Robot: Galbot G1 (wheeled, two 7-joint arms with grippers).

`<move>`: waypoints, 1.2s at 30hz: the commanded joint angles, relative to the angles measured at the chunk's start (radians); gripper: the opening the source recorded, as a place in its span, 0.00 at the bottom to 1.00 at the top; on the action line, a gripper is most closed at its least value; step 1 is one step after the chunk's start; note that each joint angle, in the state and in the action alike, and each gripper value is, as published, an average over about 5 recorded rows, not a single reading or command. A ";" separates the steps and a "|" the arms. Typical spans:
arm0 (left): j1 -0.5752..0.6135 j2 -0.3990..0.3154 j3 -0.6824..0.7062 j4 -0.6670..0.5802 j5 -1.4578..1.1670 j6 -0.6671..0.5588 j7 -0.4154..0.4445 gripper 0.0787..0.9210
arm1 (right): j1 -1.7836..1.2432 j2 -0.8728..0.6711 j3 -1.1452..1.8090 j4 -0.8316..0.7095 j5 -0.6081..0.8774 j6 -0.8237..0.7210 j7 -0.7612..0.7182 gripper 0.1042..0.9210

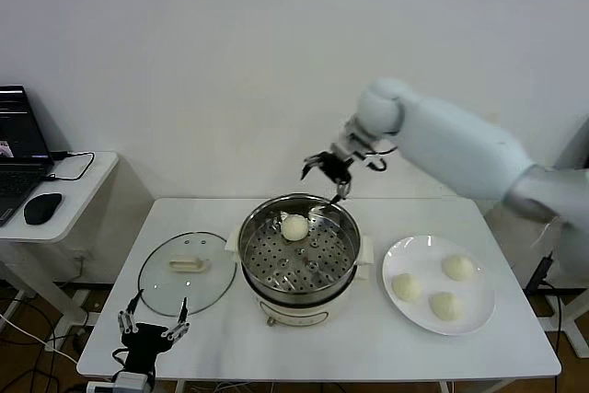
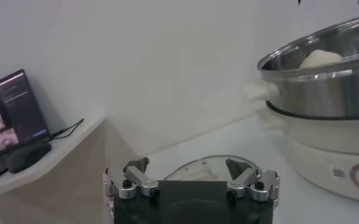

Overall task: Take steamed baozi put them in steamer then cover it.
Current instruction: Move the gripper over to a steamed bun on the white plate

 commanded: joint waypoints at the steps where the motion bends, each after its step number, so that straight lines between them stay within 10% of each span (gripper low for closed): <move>1: 0.005 0.021 0.029 -0.001 0.002 0.001 0.002 0.88 | 0.026 -0.320 0.023 0.187 0.154 -0.421 -0.050 0.88; 36: 0.036 0.006 0.014 0.002 -0.015 0.020 -0.002 0.88 | -0.636 -0.271 0.324 0.182 -0.339 -0.487 -0.058 0.88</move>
